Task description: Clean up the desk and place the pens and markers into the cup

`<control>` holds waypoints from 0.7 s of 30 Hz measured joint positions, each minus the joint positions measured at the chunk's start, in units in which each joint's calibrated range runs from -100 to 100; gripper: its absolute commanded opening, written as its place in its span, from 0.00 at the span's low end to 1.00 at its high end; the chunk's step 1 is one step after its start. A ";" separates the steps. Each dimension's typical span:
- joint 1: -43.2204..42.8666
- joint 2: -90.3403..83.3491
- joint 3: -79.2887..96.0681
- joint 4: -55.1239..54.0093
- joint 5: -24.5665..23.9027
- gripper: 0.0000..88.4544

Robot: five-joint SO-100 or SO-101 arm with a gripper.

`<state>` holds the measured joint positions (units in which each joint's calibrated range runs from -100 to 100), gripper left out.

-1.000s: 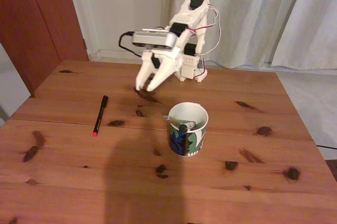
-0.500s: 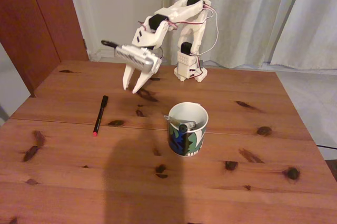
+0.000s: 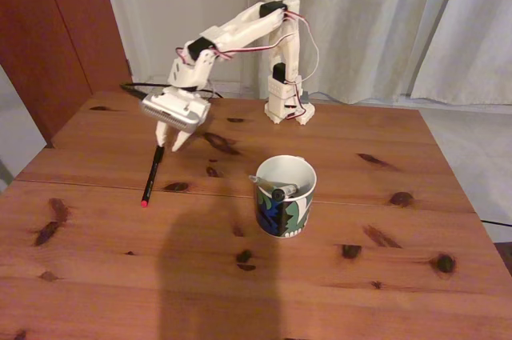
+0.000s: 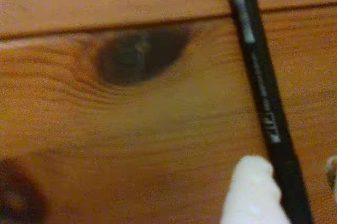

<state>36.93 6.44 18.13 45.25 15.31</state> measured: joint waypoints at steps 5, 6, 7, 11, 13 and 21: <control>0.15 6.86 -7.39 0.00 0.68 0.12; 0.15 8.05 -8.75 0.00 0.78 0.12; 0.15 9.24 -10.02 0.00 1.07 0.12; 0.15 12.97 -13.33 0.17 2.25 0.13; 0.15 13.98 -13.76 0.17 3.22 0.13; 0.22 15.34 -13.76 0.17 6.11 0.13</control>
<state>37.15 21.78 4.37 45.42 21.42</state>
